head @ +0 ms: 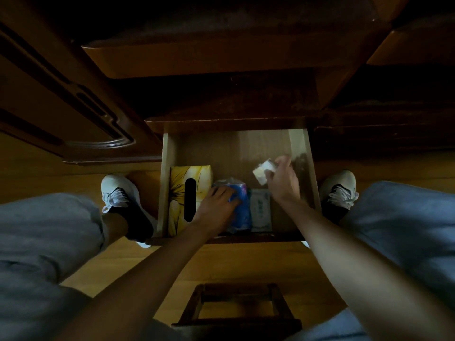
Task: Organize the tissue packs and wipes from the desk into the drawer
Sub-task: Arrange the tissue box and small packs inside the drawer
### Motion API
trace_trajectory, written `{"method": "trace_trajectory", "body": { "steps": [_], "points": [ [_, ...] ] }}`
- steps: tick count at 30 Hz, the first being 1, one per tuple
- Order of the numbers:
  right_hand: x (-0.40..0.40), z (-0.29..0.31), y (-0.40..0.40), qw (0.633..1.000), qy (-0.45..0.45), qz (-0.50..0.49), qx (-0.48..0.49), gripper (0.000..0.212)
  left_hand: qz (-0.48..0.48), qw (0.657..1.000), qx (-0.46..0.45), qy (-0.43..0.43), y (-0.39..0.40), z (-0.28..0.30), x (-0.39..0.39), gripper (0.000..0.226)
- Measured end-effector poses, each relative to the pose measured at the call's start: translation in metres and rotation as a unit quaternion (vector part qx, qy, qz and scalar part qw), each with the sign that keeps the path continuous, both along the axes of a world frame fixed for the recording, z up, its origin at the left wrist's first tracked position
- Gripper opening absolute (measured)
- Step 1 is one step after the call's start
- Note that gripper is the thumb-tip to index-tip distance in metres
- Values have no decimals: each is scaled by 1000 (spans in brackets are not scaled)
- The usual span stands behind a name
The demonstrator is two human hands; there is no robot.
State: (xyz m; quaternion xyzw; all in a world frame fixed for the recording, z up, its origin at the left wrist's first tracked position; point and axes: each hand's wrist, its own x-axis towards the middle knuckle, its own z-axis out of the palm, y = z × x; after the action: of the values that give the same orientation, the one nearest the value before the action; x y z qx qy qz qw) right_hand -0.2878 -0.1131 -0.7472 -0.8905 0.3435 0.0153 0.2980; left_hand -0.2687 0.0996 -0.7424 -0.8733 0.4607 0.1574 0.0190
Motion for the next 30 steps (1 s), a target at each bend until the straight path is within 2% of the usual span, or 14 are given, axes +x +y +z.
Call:
{"method": "trace_trajectory", "body": {
  "steps": [3, 5, 8, 10, 12, 16, 20, 24, 26, 28, 30],
  "points": [
    [27, -6, 16, 984, -2, -85, 159, 40, 117, 990, -68, -26, 13, 7, 12, 43],
    [43, -15, 27, 973, 35, -97, 209, 32, 193, 977, -83, -34, 23, 7, 19, 47],
    [62, -28, 42, 967, 75, -65, 233, 30, 247, 967, -61, -17, 39, 0, 26, 61],
    [67, -37, 54, 972, 122, 5, 202, 34, 252, 966, -57, -8, 46, -7, 27, 65],
    [67, -46, 62, 974, 167, 68, 140, 28, 247, 967, -61, -16, 47, -11, 26, 65],
    [69, -51, 64, 970, 219, 83, 57, 22, 252, 964, -76, -30, 46, -19, 26, 64],
    [74, -54, 60, 963, 245, 88, 65, 19, 253, 965, -66, -28, 47, -20, 26, 66],
    [69, -46, 65, 961, 256, 76, 68, 30, 244, 968, -55, -26, 44, -10, 27, 64],
    [63, -35, 67, 973, 222, 47, 29, 47, 242, 969, -38, -7, 42, -3, 28, 68],
    [57, -22, 64, 992, 118, 30, 15, 63, 242, 970, -16, 28, 41, 5, 29, 76],
    [53, -3, 59, 999, 16, 34, 36, 63, 240, 968, 2, 70, 42, 17, 34, 81]
  ]
}}
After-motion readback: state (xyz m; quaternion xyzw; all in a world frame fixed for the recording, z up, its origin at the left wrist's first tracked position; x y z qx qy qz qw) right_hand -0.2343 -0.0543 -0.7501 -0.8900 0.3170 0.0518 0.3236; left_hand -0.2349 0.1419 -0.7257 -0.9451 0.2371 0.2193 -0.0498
